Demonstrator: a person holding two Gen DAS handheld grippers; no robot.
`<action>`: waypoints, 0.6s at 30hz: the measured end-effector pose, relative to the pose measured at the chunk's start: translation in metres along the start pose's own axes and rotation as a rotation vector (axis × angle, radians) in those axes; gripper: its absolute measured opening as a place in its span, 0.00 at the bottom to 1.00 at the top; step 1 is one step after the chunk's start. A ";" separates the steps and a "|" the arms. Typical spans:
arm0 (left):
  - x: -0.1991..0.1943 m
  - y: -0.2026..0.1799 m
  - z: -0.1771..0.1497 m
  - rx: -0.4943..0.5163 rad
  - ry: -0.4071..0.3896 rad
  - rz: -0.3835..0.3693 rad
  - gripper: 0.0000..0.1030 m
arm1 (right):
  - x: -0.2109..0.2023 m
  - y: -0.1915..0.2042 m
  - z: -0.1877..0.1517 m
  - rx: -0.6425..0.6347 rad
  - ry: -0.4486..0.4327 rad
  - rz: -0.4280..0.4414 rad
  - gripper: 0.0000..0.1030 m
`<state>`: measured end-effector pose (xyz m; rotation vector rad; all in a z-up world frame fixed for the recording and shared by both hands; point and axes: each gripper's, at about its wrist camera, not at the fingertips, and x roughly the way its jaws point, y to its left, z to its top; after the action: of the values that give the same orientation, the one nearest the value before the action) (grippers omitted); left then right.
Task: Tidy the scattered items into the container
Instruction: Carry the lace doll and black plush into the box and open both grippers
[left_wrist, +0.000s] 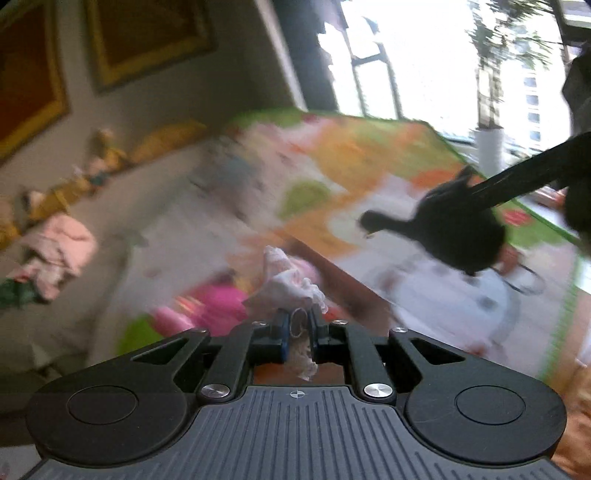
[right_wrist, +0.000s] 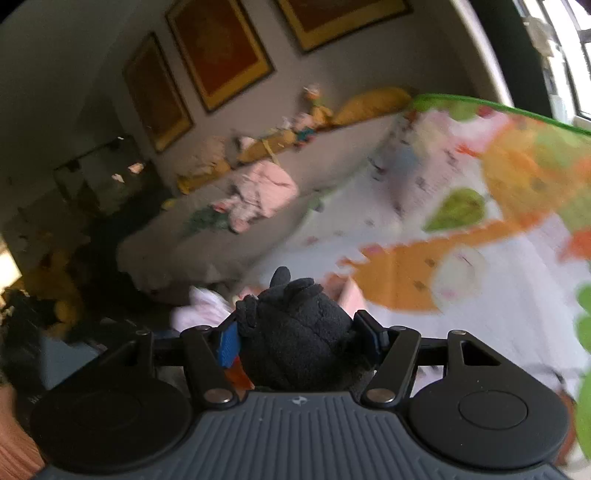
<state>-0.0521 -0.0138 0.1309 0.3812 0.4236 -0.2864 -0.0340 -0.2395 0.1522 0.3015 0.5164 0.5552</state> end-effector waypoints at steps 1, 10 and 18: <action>0.007 0.004 0.000 0.003 -0.011 0.019 0.12 | 0.010 0.003 0.009 0.001 0.004 0.018 0.61; 0.065 0.038 -0.038 -0.180 0.143 -0.140 0.30 | 0.155 0.001 0.020 0.196 0.167 0.101 0.62; 0.033 0.052 -0.043 -0.176 0.073 -0.159 0.57 | 0.171 -0.010 0.017 0.231 0.126 0.114 0.73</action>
<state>-0.0198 0.0443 0.0958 0.1860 0.5479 -0.3875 0.1040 -0.1530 0.0968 0.5210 0.6907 0.6291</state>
